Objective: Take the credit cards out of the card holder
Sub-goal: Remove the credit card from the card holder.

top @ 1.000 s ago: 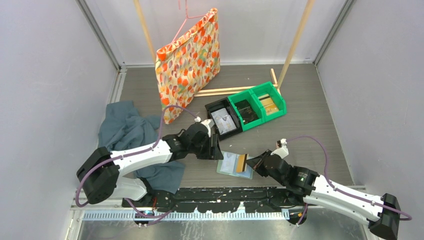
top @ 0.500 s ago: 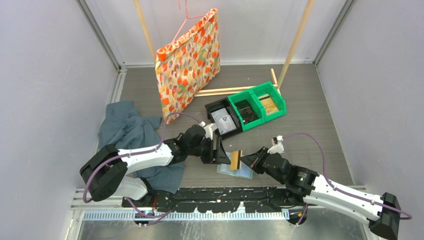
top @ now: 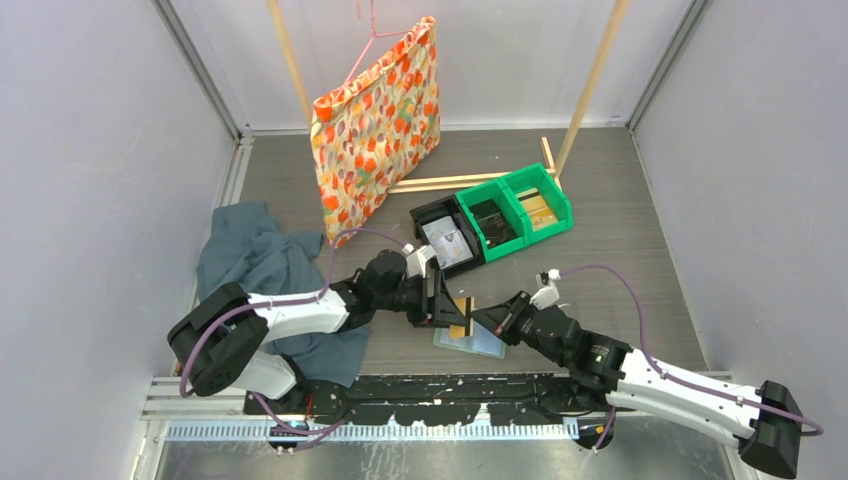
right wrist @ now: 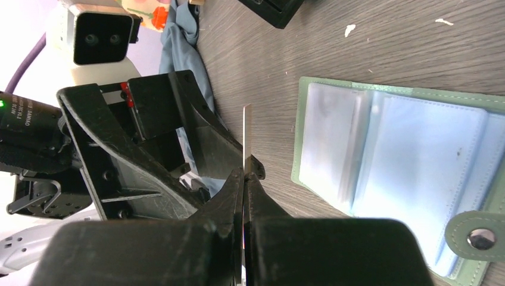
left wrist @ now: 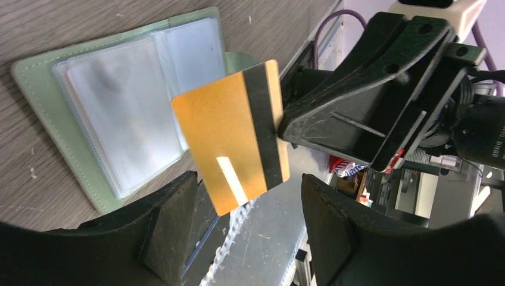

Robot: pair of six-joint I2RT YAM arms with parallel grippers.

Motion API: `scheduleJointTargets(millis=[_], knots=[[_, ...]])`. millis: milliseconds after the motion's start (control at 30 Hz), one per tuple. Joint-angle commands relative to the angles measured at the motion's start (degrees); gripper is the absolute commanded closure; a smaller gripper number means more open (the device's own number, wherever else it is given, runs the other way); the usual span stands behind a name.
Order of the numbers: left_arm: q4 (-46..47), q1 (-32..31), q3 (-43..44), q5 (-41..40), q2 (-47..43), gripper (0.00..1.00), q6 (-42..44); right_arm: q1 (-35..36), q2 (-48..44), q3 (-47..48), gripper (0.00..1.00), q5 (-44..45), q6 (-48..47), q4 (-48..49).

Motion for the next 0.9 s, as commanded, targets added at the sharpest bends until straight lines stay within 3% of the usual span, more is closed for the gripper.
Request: scheduleJointTargets(millis=[0,167,400,567,733,867], knots=[[6.7,0.6,-0.3,2.6,1.2,0.36,-1.6,0.4,1.6,-0.4,0.99,-0.8,-0.5,6.2],[12.6,1.1,-1.4,4.2,3.1,0.44,-4.6,0.5,4.1,-1.5,0.99,-1.1,0.4,9.6],[14.1,1.9,-1.9,4.7,2.6,0.72,-5.5,0.5,5.8,-2.3,0.99,-0.8,1.0,10.4],[13.9,2.0,-1.9,4.6,2.3,0.87,-5.5,0.5,5.8,-2.8,0.99,-0.8,1.3,10.6],[15.5,2.2,-2.3,4.8,2.4,0.9,-6.5,0.5,6.2,-3.3,0.99,-0.7,1.6,10.6],[17.4,2.4,-2.8,5.2,2.0,0.81,-7.6,0.5,6.6,-4.0,0.99,-0.5,2.1,10.8]])
